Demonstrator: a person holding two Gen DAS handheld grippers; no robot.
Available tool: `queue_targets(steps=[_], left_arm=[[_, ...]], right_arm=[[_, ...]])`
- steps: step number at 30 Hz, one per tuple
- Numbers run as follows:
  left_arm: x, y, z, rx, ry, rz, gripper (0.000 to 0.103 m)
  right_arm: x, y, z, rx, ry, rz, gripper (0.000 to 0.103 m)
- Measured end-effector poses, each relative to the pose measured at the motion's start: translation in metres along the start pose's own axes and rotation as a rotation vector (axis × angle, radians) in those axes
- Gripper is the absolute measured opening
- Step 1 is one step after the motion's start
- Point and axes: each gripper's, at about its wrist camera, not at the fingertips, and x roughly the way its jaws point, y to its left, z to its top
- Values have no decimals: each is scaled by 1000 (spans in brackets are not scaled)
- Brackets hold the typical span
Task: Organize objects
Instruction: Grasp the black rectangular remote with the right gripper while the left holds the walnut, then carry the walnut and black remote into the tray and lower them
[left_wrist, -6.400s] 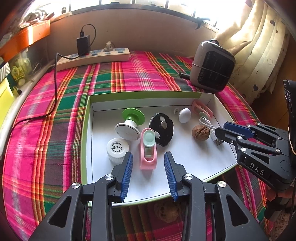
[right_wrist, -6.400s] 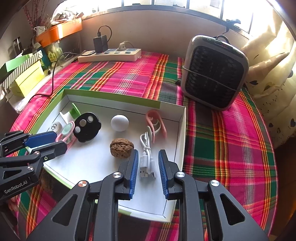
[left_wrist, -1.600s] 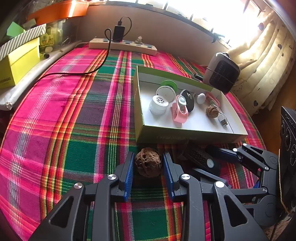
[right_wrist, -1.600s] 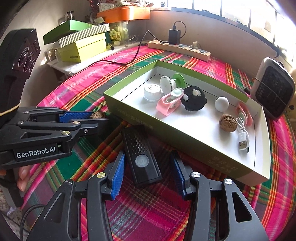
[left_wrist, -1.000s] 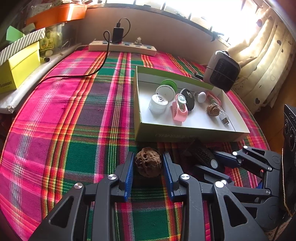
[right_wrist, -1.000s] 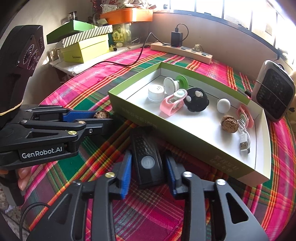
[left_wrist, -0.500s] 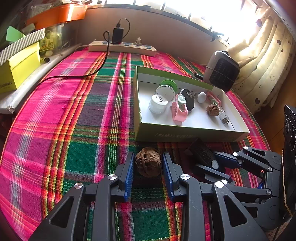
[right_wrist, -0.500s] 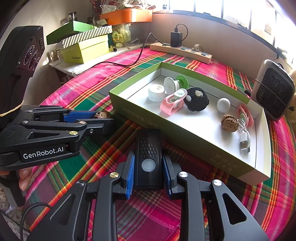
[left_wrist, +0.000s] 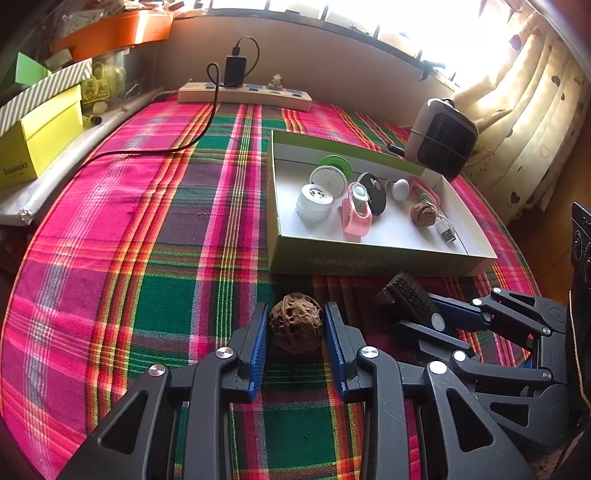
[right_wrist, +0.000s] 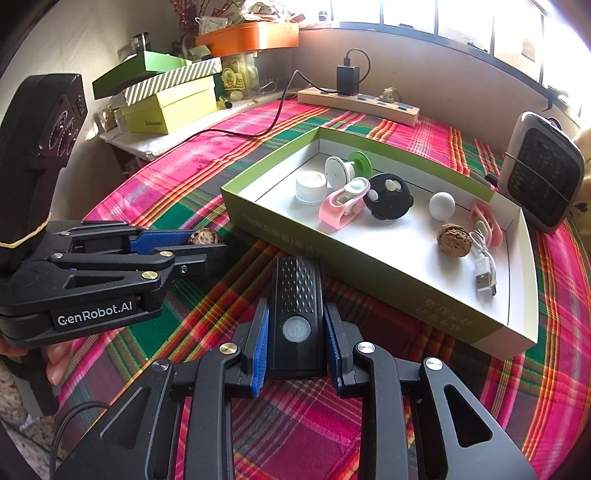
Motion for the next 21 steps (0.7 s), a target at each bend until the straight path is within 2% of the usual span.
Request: queue_targets(steps=[13, 21], left_arm=[[-17, -9, 8, 31, -36, -17, 28], [-24, -22, 18, 57, -55, -34, 28]], right_arm=[[-22, -7, 1, 42, -39, 8, 28], [-35, -28, 4, 149, -41, 40, 28]])
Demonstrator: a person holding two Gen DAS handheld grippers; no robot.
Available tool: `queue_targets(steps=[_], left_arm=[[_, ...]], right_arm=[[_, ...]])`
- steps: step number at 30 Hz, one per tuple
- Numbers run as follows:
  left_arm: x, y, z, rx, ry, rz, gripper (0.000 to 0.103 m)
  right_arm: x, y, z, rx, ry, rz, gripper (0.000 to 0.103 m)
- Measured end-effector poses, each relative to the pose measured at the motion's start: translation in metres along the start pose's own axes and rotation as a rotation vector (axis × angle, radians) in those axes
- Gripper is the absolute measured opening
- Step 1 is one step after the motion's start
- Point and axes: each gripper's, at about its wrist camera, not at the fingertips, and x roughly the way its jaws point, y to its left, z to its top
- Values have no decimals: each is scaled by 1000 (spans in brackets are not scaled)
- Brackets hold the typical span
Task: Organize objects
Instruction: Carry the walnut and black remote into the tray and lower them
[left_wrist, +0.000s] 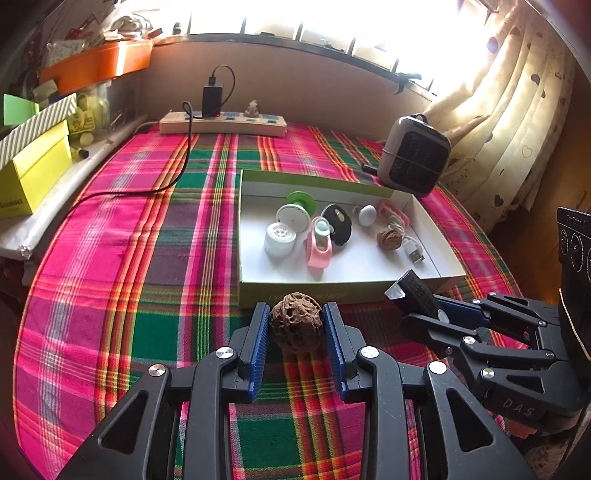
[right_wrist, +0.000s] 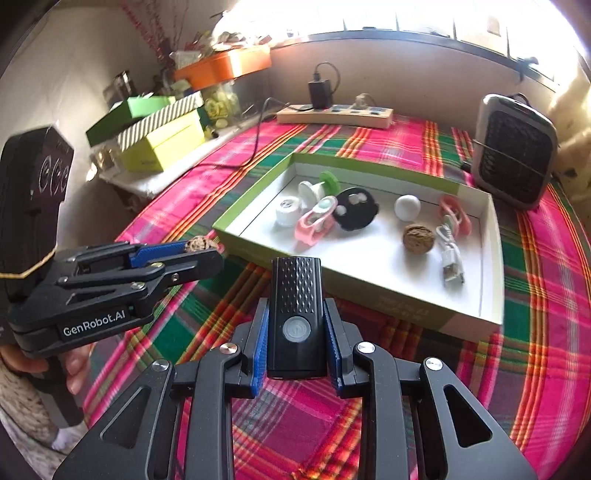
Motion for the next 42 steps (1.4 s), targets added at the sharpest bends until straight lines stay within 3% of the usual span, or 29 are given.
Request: queue_targets(steps=[15, 42], left_arm=[[13, -10, 26, 27, -8, 4, 28], [58, -9, 42, 56, 73, 35, 28]], right_arm=[[1, -35, 28, 74, -2, -125, 28], [48, -57, 52, 99, 95, -111, 28]])
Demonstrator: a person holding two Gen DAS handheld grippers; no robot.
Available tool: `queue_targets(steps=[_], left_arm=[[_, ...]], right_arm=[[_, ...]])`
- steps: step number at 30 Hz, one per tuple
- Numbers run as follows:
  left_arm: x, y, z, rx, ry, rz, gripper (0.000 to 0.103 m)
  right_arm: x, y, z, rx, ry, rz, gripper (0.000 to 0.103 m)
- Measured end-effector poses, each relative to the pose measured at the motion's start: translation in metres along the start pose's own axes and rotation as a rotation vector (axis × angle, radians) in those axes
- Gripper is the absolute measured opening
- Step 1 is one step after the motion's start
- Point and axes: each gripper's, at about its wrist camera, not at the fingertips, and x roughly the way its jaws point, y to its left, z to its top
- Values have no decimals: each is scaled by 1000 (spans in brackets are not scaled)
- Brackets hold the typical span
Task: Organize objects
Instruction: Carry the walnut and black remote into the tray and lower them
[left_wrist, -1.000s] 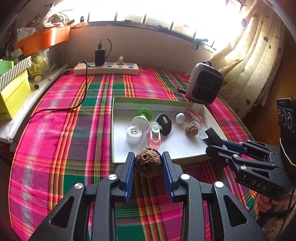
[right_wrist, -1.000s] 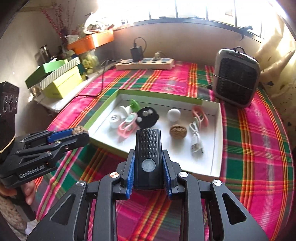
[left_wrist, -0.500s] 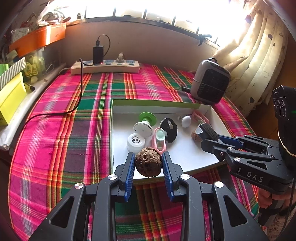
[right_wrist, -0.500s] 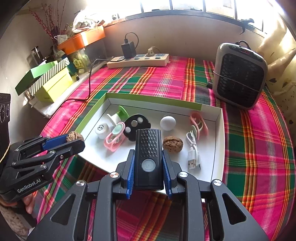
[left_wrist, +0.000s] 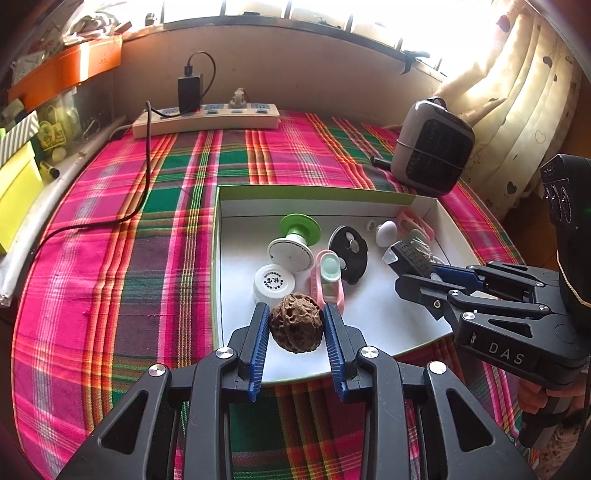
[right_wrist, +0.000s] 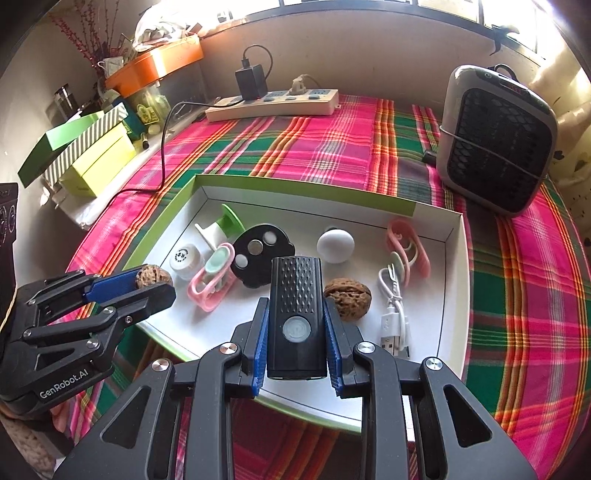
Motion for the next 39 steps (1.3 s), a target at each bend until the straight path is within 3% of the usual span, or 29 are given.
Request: queue_targets(steps=[19, 39], left_arm=[[19, -6, 4, 39, 38, 33, 28], [22, -7, 4, 62, 51, 63, 28]], right_arm=[[12, 0, 3, -48, 3, -94, 28], [17, 0, 0, -45, 10, -86, 28]])
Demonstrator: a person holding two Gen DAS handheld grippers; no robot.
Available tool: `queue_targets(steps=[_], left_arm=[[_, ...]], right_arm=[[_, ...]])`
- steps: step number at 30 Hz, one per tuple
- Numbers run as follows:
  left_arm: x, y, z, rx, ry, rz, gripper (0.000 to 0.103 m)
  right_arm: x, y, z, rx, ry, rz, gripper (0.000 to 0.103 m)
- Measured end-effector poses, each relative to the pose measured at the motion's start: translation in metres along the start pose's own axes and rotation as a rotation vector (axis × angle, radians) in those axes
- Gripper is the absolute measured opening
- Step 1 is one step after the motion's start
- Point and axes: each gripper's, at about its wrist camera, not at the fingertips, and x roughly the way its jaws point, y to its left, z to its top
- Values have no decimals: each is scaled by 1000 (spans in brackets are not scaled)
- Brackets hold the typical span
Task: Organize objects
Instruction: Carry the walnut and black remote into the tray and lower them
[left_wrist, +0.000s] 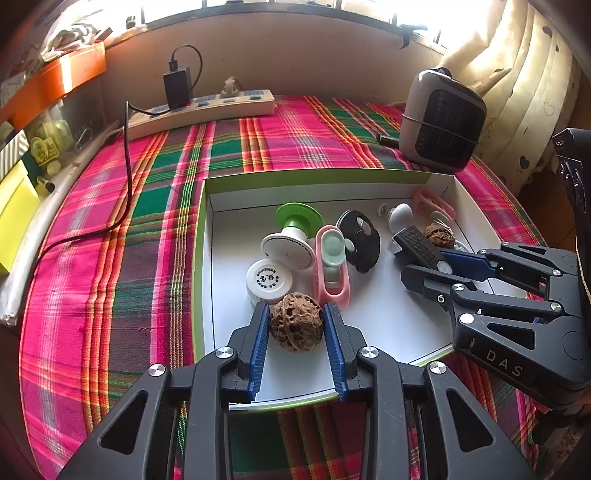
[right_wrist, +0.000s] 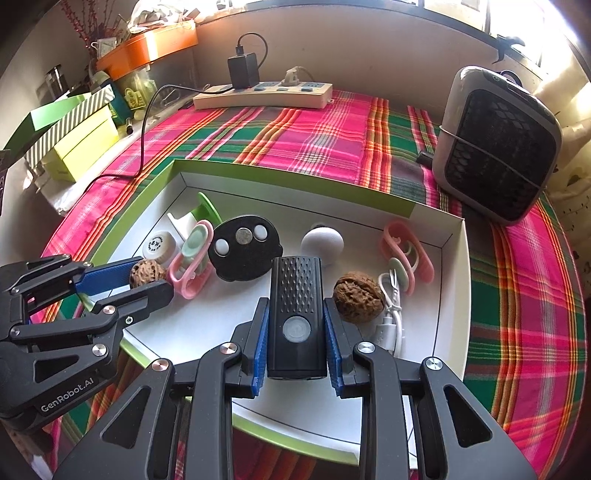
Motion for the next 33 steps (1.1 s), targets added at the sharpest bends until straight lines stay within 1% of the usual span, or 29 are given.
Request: queue_targets(steps=[29, 33], left_arm=[[0, 1, -1, -3, 4, 8, 28], [1, 0, 0, -6, 3, 4, 30]], right_arm=[[-2, -1, -2, 24, -3, 14, 28], [-2, -1, -3, 30, -3, 19, 28]])
